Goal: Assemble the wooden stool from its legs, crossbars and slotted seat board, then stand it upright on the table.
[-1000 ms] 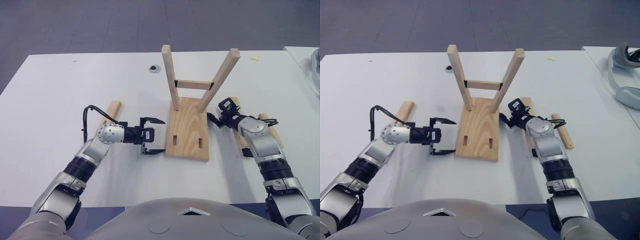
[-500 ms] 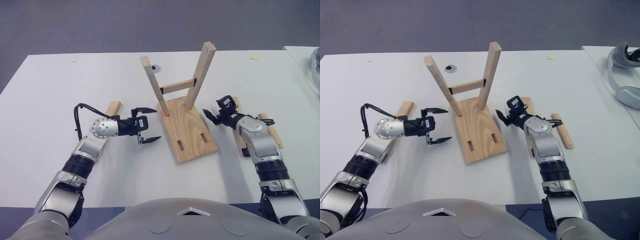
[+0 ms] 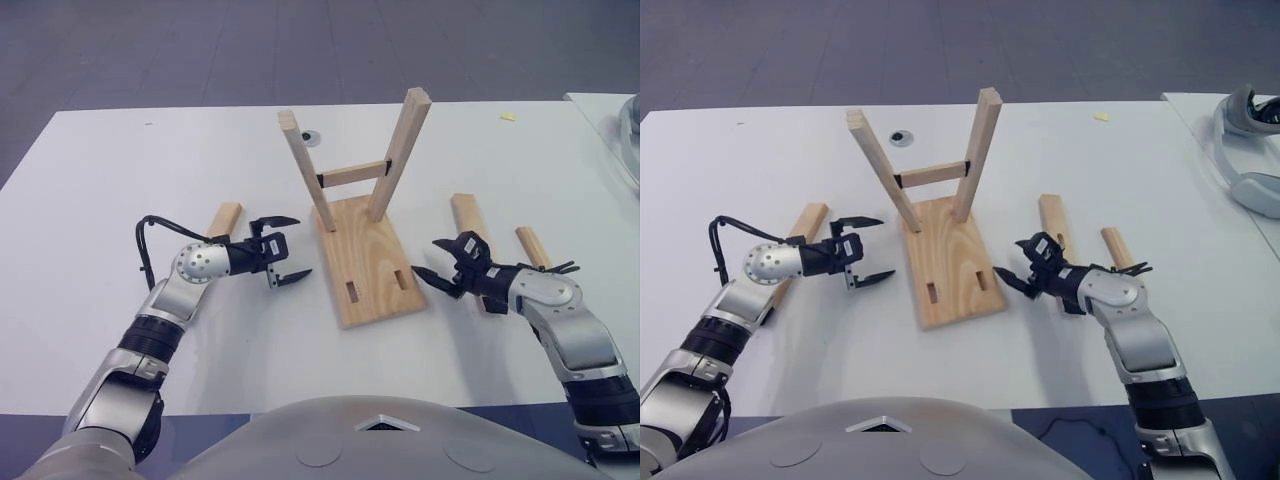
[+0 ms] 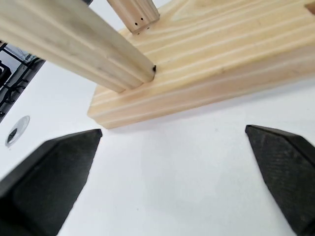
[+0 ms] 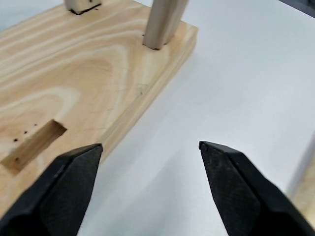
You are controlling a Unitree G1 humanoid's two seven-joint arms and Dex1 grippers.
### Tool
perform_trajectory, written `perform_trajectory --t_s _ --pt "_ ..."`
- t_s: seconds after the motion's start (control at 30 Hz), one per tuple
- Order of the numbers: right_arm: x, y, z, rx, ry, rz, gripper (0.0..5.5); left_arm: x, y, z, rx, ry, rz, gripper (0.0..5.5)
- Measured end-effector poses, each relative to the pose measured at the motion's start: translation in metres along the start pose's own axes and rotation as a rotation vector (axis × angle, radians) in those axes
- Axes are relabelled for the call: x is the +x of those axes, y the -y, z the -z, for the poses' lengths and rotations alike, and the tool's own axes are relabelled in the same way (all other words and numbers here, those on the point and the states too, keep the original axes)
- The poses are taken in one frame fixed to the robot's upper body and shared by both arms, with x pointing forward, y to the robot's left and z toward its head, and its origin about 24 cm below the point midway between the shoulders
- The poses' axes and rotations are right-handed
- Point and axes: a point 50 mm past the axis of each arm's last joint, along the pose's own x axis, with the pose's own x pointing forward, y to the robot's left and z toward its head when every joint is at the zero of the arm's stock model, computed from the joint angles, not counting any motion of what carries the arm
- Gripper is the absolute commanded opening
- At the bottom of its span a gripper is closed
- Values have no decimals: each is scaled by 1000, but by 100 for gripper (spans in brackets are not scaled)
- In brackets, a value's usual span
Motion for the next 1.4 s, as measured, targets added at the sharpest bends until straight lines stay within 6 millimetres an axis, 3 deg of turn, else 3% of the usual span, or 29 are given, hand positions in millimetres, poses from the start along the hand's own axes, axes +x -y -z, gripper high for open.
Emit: perform_trajectory --t_s 0.07,0.27,0.33,0.43,0.47,0.53,0.6,0.77,1.0,1.07,1.27,1.4 --pt "-2 -6 4 0 -16 -45 370 0 0 0 -2 -1 0 540" --pt "-4 4 5 9 -7 18 370 0 1 1 -4 0 -2 540" --pt "-9 25 -2 13 18 156 370 0 0 1 -4 1 -3 540" --pt "-26 65 -34 -12 141 430 370 -8 -7 2 -17 -6 -61 540" --pt "-39 81 -54 -43 207 569 370 -16 -14 3 -19 -15 -106 540" --pt "-49 91 -66 -88 203 675 370 -21 -19 4 -24 -20 -142 540" --pt "-56 97 -56 -73 107 747 370 -22 -19 4 -28 -23 -149 540" --pt "-64 94 -1 151 -160 792 370 -26 1 13 -83 -47 -147 540" --pt "-76 104 43 417 -287 806 370 -25 5 13 -95 -53 -156 540" --pt "-81 107 48 438 -315 781 370 -25 6 13 -94 -53 -154 540" --pt "-77 104 43 408 -358 557 269 -23 8 13 -95 -51 -146 540" --pt "-73 102 42 361 -369 522 207 -21 9 10 -82 -48 -135 540"
